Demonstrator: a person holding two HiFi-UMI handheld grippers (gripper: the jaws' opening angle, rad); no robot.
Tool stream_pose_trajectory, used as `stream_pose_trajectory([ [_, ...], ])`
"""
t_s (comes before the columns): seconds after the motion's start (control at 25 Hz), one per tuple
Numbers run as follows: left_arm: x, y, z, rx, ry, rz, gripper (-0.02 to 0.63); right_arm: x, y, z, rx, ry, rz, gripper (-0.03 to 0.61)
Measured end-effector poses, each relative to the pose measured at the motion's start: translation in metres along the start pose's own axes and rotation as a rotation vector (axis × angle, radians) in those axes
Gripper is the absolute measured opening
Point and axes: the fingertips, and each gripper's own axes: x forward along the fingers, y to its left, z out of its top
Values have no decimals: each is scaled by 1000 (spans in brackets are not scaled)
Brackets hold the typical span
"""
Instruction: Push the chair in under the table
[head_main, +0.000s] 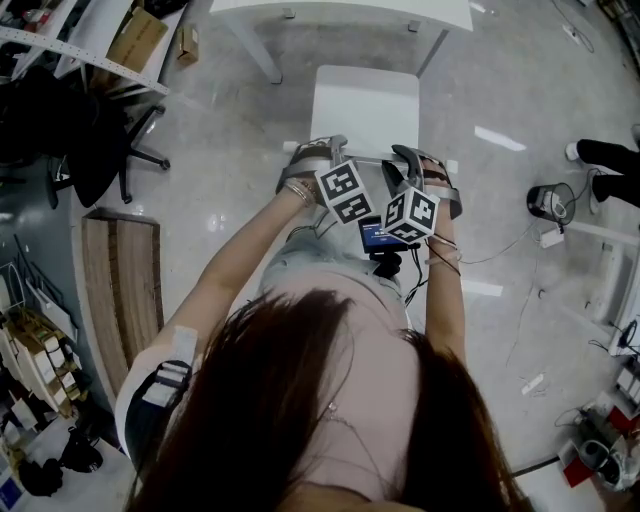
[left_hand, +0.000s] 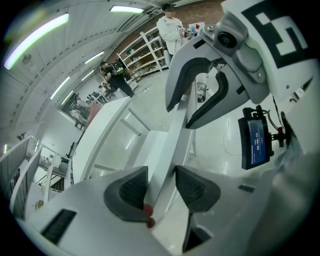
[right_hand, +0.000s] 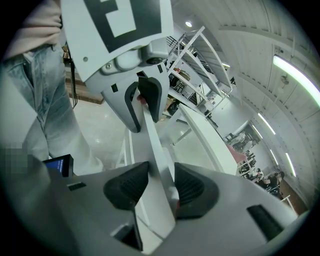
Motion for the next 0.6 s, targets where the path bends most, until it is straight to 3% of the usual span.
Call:
stream_pose_trajectory([
  [0.6, 24, 36, 13, 5, 14, -6, 175, 28, -37, -3, 10, 7, 11, 170],
])
